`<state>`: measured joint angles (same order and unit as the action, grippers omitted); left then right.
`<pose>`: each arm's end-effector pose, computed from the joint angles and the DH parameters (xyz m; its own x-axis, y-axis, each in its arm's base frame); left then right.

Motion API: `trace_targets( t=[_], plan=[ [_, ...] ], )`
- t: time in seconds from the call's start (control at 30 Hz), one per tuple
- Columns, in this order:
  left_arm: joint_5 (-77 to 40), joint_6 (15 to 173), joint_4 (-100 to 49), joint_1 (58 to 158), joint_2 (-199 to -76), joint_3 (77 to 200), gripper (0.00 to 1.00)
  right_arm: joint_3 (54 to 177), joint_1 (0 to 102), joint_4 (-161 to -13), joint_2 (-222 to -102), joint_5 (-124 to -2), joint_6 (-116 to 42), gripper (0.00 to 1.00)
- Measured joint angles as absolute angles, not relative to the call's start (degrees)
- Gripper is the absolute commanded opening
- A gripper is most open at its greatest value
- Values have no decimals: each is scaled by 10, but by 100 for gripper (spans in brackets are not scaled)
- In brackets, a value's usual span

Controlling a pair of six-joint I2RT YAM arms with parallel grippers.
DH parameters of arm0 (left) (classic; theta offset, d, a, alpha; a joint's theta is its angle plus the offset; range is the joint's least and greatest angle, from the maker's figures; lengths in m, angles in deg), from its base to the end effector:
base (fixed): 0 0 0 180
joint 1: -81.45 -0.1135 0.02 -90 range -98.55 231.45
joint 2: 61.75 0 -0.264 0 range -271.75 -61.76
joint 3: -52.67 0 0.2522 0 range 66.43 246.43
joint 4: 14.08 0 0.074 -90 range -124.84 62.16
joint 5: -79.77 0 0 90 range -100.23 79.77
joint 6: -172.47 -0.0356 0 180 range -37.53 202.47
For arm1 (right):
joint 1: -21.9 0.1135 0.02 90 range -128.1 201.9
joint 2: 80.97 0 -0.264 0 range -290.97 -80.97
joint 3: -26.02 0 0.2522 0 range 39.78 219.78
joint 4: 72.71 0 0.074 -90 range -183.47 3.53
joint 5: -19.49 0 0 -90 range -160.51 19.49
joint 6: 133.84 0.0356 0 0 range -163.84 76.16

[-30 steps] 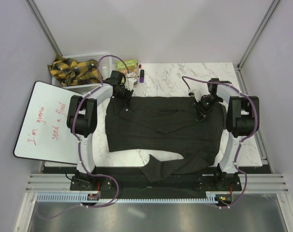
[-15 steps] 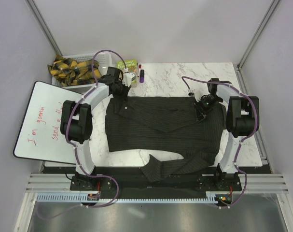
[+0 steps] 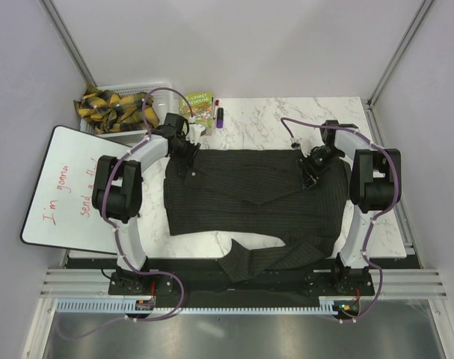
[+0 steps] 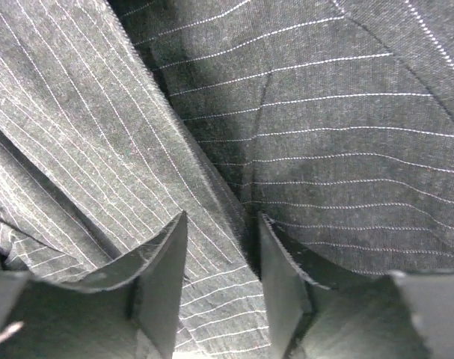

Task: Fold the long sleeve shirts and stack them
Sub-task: Fold the shirt

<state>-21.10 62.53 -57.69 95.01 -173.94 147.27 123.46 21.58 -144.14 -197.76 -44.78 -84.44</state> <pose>0.3995 -0.1033 0.1862 -0.6922 0.5115 -0.5092 0.5900 0.8074 0.0089 0.3756 0.0134 0.1595 -0.7663 -0.5820 -0.2722 -0.6424 0.6876 0.3385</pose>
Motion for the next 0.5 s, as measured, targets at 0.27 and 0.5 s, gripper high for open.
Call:
trace_targets(
  t=[0.27, 0.5],
  plan=[
    [-234, 622, -590, 948, -1639, 1417, 48, 1270, 216, -1463, -1941, -474, -845, 53],
    [-243, 616, -595, 959, -1583, 1331, 44, 1257, 216, -1455, -1914, -508, -852, 44]
  ],
)
